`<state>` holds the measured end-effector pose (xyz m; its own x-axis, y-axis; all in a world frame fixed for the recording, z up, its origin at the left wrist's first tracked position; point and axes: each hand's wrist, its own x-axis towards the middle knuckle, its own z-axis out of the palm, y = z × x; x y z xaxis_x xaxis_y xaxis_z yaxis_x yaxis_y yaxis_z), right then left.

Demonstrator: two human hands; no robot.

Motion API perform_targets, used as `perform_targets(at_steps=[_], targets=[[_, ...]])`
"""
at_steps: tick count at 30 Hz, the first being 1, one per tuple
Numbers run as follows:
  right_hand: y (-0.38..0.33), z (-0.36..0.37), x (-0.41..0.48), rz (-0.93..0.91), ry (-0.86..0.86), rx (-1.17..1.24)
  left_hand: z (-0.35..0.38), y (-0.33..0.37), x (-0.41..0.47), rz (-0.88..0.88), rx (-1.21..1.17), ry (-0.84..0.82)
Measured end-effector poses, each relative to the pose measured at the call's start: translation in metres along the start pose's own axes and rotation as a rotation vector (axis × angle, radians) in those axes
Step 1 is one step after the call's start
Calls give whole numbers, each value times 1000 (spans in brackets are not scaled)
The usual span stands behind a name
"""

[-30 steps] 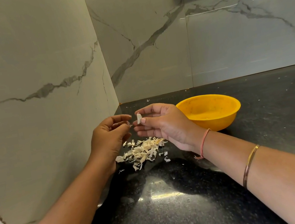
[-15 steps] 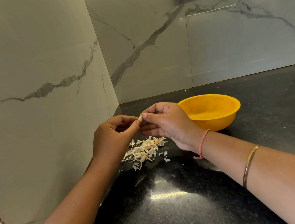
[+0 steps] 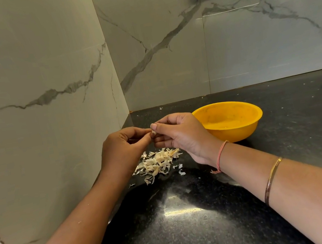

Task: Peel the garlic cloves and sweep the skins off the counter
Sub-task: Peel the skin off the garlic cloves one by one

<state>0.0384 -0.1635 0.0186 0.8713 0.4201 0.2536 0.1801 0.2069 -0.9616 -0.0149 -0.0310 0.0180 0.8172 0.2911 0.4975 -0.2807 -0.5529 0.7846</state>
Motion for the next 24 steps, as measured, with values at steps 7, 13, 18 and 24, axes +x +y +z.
perform_targets(at_steps=[7,13,18,24], targets=[[-1,-2,4,29,81,48,2,-3,5,-143,-276,70],[-1,1,2,36,66,40,1,-5,7,-186,-290,101],[-2,1,1,38,70,45,2,-5,7,-195,-265,106],[-3,1,1,40,74,46,2,-4,7,-202,-225,102]])
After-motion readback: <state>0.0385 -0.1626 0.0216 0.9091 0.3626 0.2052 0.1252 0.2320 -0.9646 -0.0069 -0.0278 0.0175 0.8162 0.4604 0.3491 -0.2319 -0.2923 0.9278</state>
